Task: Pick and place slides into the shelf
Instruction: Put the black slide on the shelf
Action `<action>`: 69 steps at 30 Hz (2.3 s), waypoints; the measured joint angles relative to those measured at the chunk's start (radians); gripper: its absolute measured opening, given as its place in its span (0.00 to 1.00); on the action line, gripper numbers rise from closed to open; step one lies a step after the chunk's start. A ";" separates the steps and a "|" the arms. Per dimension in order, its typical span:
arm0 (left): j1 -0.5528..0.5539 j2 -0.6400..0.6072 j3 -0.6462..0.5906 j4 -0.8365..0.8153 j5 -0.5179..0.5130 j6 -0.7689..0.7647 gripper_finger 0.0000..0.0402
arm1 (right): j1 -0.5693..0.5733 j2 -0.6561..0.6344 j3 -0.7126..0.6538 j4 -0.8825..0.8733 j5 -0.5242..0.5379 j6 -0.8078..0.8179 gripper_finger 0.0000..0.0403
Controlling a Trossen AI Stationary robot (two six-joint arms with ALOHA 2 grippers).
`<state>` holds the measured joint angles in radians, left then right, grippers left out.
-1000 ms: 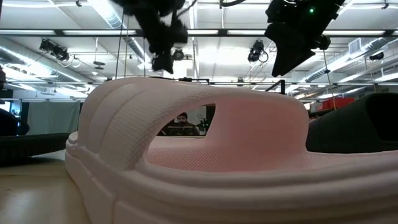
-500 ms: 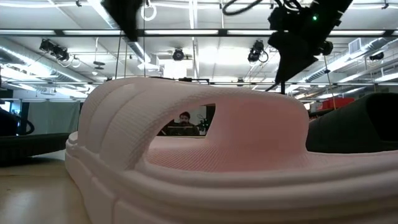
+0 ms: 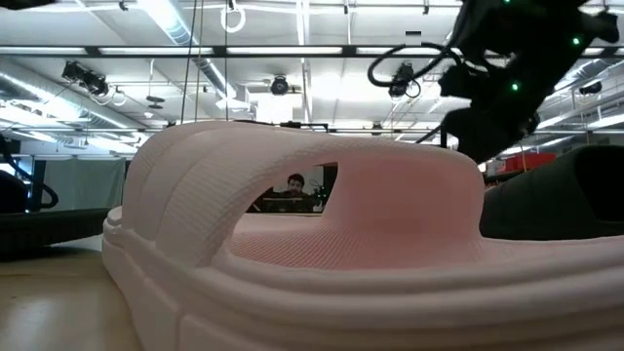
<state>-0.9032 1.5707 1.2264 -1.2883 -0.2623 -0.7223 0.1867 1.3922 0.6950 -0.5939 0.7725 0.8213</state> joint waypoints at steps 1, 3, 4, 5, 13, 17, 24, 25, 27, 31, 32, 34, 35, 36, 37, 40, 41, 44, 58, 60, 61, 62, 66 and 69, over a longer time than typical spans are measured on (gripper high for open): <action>-0.024 0.000 -0.009 0.019 0.000 -0.030 0.46 | 0.000 0.000 -0.018 0.023 -0.001 0.000 0.41; -0.064 0.000 -0.030 0.056 -0.003 -0.083 0.44 | 0.000 0.000 -0.050 0.073 0.000 0.001 0.41; -0.078 0.000 -0.040 0.073 -0.005 -0.118 0.43 | 0.000 0.000 -0.063 0.095 0.001 0.001 0.41; -0.088 0.000 -0.054 0.092 -0.005 -0.152 0.42 | 0.000 0.000 -0.074 0.108 0.000 0.001 0.41; -0.101 0.000 -0.181 0.225 -0.006 -0.236 0.40 | 0.000 0.000 -0.104 0.121 0.001 0.024 0.41; -0.083 0.000 -0.186 0.182 -0.029 -0.235 0.40 | 0.000 0.000 -0.104 0.121 0.001 0.024 0.41; -0.080 0.000 -0.185 0.177 -0.135 -0.224 0.40 | 0.000 0.000 -0.104 0.121 0.001 0.024 0.41; -0.081 0.000 -0.185 0.177 -0.146 -0.223 0.40 | 0.000 0.000 -0.104 0.121 0.001 0.024 0.41; -0.081 0.000 -0.185 0.178 -0.160 -0.205 0.40 | 0.000 0.000 -0.104 0.121 0.001 0.024 0.41; -0.079 0.001 -0.185 0.181 -0.212 -0.155 0.40 | 0.000 0.000 -0.104 0.121 0.001 0.025 0.41; -0.079 0.001 -0.185 0.180 -0.231 -0.149 0.40 | 0.000 0.000 -0.104 0.121 0.001 0.025 0.41; -0.079 0.001 -0.185 0.185 -0.263 -0.137 0.40 | 0.000 0.000 -0.104 0.121 0.001 0.025 0.41; -0.079 0.001 -0.185 0.190 -0.278 -0.131 0.40 | 0.000 0.000 -0.104 0.121 0.001 0.025 0.41; -0.079 0.001 -0.185 0.197 -0.295 -0.123 0.40 | 0.000 0.000 -0.104 0.121 0.001 0.025 0.41; -0.079 0.001 -0.185 0.202 -0.311 -0.116 0.40 | 0.000 0.000 -0.104 0.121 0.001 0.025 0.41; -0.071 0.001 -0.186 0.215 -0.339 -0.102 0.40 | -0.001 0.000 -0.104 0.121 0.001 0.025 0.41; -0.066 0.001 -0.187 0.220 -0.341 -0.096 0.40 | -0.001 0.000 -0.104 0.121 0.001 0.025 0.41; -0.046 0.001 -0.187 0.226 -0.342 -0.093 0.40 | 0.000 0.000 -0.104 0.122 0.001 0.025 0.41; -0.038 0.053 -0.091 0.180 -0.318 0.101 0.32 | -0.001 0.000 -0.104 0.125 0.000 0.026 0.41; -0.040 0.052 -0.057 0.148 -0.316 0.101 0.30 | -0.001 0.000 -0.104 0.129 0.001 0.026 0.41; -0.040 0.052 -0.045 0.141 -0.316 0.101 0.30 | -0.001 0.000 -0.104 0.130 0.000 0.026 0.41; -0.040 0.052 -0.037 0.143 -0.312 0.101 0.29 | -0.001 0.000 -0.104 0.129 0.000 0.026 0.41; -0.043 0.055 -0.039 0.171 -0.240 0.098 0.31 | -0.001 0.000 -0.104 0.131 -0.013 0.027 0.41; -0.049 0.085 -0.041 0.179 -0.219 0.098 0.35 | 0.000 0.000 -0.104 0.132 -0.023 0.027 0.41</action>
<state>-0.9518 1.6558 1.1854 -1.1090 -0.4812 -0.6242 0.1864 1.3922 0.5911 -0.4618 0.7491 0.8482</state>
